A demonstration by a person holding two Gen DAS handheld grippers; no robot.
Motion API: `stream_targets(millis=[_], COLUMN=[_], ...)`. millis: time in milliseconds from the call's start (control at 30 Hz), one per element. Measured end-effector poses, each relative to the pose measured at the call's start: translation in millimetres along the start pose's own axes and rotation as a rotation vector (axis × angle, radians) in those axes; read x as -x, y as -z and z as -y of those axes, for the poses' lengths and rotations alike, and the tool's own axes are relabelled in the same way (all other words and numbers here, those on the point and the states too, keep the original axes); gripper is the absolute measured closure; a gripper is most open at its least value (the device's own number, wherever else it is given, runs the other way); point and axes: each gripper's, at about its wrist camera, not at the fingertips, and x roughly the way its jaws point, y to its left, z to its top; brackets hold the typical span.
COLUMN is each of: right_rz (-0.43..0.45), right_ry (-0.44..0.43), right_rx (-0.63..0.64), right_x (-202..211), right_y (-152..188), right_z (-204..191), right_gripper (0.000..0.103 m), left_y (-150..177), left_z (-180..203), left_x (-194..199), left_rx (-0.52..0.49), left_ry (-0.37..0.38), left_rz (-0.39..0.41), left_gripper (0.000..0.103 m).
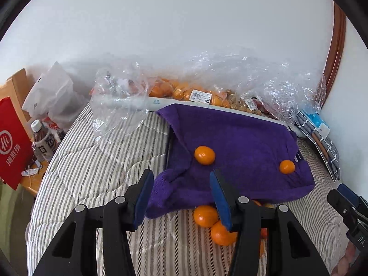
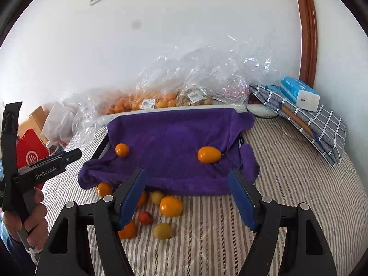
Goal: Organize fruits
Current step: 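Move both open tools back toward the remaining fruits, then close the right tool on the yellow-green round fruit while the left tool grasps an orange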
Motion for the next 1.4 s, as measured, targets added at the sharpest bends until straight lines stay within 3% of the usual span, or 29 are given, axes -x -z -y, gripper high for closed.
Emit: stream_targets(millis=[167,300,567,767,1000,1133,1233,1400], right_rz=[-0.026,-0.054,-0.149,-0.181,-0.185,-0.192,-0.191,-0.151], right_ry=[0.019,0.02,-0.041,-0.048,-0.038,-0.035,-0.034,0.02], right_rx=[0.026,0.05,0.061,0.064,0.056,0.066,0.07,0.066], right_x=[2,-4,-31,-51,-60,-60,-59,-48], right_y=[27,46,76,80,80,79,80,80], right_z=[-8,-11,-24,-31,-32,-33,-30,-14], right_gripper=[0.031,0.038,0.05,0.056,0.075,0.075,0.075,0.075], left_y=[23,41,65,77,84,83,83,83], left_z=[-26,-39,-47,-53,-51,-51,-54,-47], left_x=[2,-3,-20,-24,-22,-23,-22,-21], left_rx=[0.037,0.058,0.051,0.041,0.057,0.052,0.061,0.036], left_ry=[0.004,-0.005,-0.023,-0.013,-0.035,-0.018,0.035,0.0], left_rz=[-0.057,-0.093,-0.144,-0.144,-0.096,-0.098,-0.098,-0.113], left_gripper=[0.054,0.054,0.054,0.054,0.054,0.046,0.035,0.035])
